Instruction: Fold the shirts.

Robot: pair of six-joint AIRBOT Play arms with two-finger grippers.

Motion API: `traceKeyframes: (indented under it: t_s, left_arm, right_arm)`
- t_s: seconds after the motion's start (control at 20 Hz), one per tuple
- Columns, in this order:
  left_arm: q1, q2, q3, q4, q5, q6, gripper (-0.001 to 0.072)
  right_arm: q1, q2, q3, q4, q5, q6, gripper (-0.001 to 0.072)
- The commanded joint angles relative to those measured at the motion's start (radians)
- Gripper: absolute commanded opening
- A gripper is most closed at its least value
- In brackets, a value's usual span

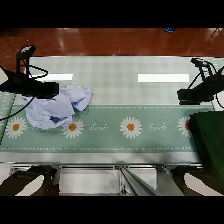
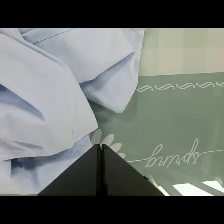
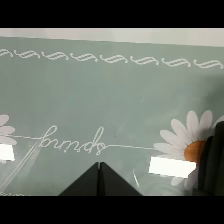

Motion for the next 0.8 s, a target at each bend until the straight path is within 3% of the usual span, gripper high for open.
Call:
traceKeyframes:
  t_s: [0.0,0.75]
  left_arm:
    - [0.000,0.000,0.000,0.000,0.000,0.000,0.0017]
    - [0.000,0.000,0.000,0.000,0.039,0.000,0.0018]
  right_arm:
    - [0.000,0.000,0.001,0.000,0.000,0.000,0.0024]
    - [0.000,0.000,0.001,0.000,-0.043,-0.005,0.0024]
